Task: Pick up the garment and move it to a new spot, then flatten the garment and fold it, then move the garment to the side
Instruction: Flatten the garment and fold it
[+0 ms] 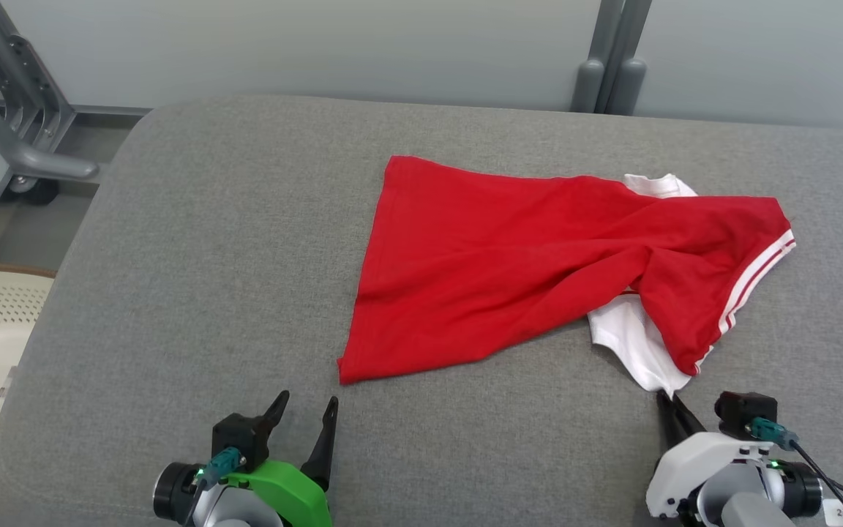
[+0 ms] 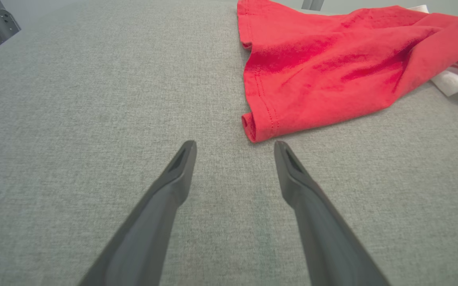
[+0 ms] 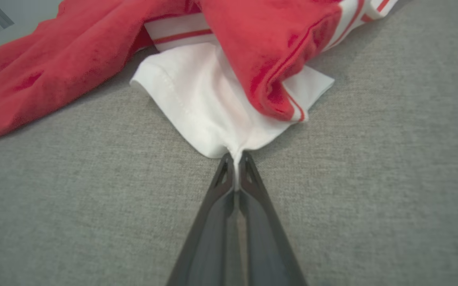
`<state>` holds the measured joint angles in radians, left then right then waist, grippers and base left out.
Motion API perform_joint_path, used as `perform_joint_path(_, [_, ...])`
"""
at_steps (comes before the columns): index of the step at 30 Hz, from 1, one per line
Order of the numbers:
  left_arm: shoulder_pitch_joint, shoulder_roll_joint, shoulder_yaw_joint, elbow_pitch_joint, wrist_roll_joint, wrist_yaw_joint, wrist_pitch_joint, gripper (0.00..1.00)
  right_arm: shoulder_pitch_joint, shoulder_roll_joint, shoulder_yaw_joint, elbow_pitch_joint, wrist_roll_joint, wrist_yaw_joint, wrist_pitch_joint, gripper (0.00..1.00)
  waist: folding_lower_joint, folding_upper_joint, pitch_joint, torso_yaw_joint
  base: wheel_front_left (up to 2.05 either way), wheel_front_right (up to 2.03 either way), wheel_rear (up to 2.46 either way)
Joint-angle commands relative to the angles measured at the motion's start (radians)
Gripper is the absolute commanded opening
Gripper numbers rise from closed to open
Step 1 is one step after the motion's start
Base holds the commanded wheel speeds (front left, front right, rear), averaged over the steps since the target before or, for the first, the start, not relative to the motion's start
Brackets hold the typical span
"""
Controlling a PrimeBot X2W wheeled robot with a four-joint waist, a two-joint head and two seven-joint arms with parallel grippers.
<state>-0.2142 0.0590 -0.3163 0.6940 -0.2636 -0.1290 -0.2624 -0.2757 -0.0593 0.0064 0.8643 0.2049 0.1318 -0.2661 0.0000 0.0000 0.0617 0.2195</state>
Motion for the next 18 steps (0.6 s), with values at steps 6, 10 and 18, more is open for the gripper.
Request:
perform_joint_path(6, [0.035, 0.002, 0.009, 0.003, -0.018, -0.002, -0.003, 1.00, 0.104, -0.034, -0.021, -0.033, 0.031, -0.002, 0.003, 0.00, 0.0000, 0.0000, -0.067, -0.058, 0.00, 0.00, 0.00])
perform_joint_path(10, [0.047, 0.000, 0.014, 0.006, -0.024, -0.002, -0.003, 1.00, 0.174, -0.057, 0.004, -0.067, 0.063, -0.002, 0.003, 0.00, 0.0000, 0.0000, -0.099, -0.103, 0.00, 0.00, 0.00])
perform_joint_path(18, [0.062, -0.005, 0.028, 0.022, -0.029, -0.002, -0.003, 1.00, 0.238, -0.120, 0.045, -0.124, 0.097, -0.002, 0.002, 0.28, 0.0000, 0.0000, -0.126, -0.182, 0.00, 0.00, 0.00])
